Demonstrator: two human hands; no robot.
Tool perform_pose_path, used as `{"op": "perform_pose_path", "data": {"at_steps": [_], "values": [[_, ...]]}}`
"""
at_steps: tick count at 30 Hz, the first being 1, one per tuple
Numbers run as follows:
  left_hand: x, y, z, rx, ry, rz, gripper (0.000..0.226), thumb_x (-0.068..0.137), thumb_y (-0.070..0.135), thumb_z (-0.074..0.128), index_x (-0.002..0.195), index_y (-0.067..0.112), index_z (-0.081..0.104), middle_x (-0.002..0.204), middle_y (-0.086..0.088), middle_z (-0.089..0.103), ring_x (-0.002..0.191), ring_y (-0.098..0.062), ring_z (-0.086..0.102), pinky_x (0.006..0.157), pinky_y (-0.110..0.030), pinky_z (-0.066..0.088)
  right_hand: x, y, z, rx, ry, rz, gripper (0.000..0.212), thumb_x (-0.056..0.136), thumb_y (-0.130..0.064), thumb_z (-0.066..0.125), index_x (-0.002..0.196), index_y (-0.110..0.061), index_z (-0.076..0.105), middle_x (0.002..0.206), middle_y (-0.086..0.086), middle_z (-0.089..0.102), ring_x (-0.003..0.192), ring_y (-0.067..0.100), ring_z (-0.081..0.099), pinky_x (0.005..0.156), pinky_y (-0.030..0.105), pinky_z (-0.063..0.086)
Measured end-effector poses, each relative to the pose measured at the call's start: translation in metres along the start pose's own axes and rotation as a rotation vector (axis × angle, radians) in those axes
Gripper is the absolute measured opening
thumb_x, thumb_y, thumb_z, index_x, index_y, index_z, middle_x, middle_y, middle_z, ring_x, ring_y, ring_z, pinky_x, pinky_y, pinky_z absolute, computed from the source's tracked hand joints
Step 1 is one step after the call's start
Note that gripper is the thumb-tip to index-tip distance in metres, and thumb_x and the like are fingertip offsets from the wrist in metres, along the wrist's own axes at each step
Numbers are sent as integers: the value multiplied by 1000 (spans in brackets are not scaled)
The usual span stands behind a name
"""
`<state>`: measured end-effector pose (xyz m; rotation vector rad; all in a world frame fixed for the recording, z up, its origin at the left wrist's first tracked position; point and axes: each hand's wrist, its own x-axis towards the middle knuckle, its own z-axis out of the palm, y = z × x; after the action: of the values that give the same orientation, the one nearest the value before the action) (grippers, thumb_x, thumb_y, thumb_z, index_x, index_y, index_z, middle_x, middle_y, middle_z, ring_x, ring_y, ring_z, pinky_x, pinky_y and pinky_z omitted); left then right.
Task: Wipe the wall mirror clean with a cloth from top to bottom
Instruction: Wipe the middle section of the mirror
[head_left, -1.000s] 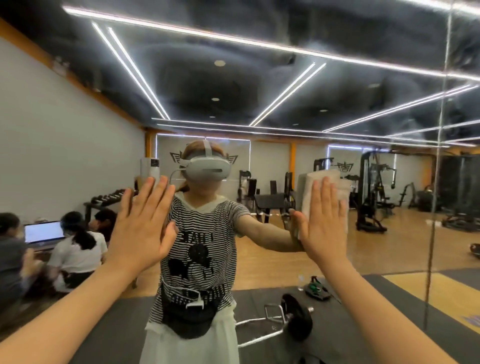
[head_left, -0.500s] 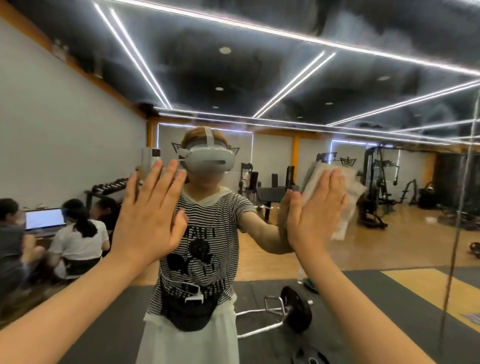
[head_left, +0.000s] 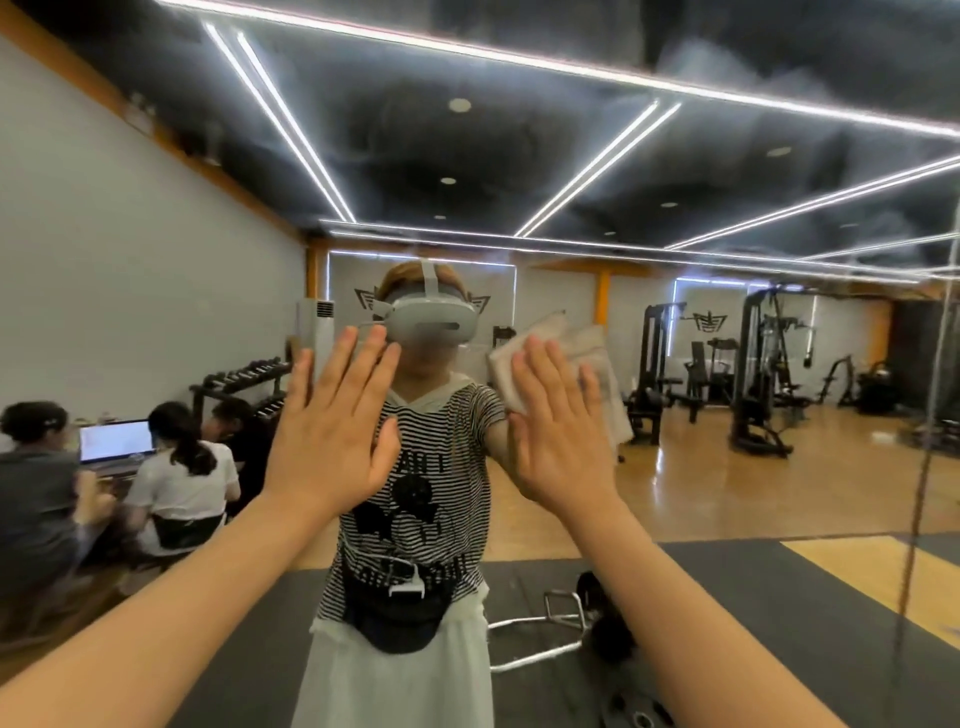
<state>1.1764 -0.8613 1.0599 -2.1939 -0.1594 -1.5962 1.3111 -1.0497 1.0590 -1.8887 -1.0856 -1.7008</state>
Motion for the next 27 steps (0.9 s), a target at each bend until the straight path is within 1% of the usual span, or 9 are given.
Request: {"op": "perform_pose_path", "data": {"at_steps": [6,9,11,12,15,17,19,22,27], "values": [[0,2,-1,-5,10,-12,69,87,34,35,150,9,24,157,-13,24,146,-27,17,118,-46,1,-28,61,-16,-54,49,340,59,97,-35,30,146,-2,30,153,20,32,142,27,19,116,38,8],[1,4,-1,2,28,-12,69,86,33,35,149,8,25,157,-14,26,145,-29,19,118,-47,3,-26,47,-11,1,145,537,63,97,-38,26,148,-1,28,156,18,28,144,25,16,117,36,1],[1,4,-1,5,33,-12,69,86,33,36,149,8,25,157,-14,25,145,-29,19,118,-47,3,-17,26,-5,35,163,674,68,95,-42,23,150,-1,25,158,17,23,146,27,13,117,43,1],[0,4,-1,7,36,-12,69,86,33,36,149,7,25,157,-13,24,145,-29,19,118,-47,3,-13,14,-3,26,154,685,69,95,-42,23,150,-1,24,158,18,22,146,28,13,117,45,3],[-1,4,0,12,32,-7,68,87,33,36,149,7,25,157,-13,22,145,-29,18,118,-47,2,-3,-31,11,-9,94,450,65,97,-40,25,150,-3,18,158,18,20,147,25,8,116,47,8],[-1,3,0,21,27,-3,68,87,33,36,149,7,25,158,-13,21,146,-28,16,118,-47,3,-1,-59,23,6,81,299,62,101,-42,16,151,-6,12,158,14,14,149,20,-2,117,48,6],[-2,2,0,28,27,1,68,88,34,36,149,7,25,158,-12,19,146,-25,14,118,-47,3,0,-71,29,18,90,269,62,101,-43,17,152,-8,10,158,11,14,149,18,-5,118,49,5],[-1,2,1,31,29,2,68,88,34,36,150,7,23,157,-12,19,146,-27,15,118,-46,2,-2,-68,28,24,113,264,66,95,-38,31,151,-8,13,158,12,19,148,20,5,118,49,7],[-2,2,-1,32,12,5,67,89,33,36,149,7,24,157,-11,17,146,-27,16,119,-44,0,-3,-69,29,38,144,262,67,93,-36,33,151,-9,15,157,12,24,147,20,11,118,46,6]]}}
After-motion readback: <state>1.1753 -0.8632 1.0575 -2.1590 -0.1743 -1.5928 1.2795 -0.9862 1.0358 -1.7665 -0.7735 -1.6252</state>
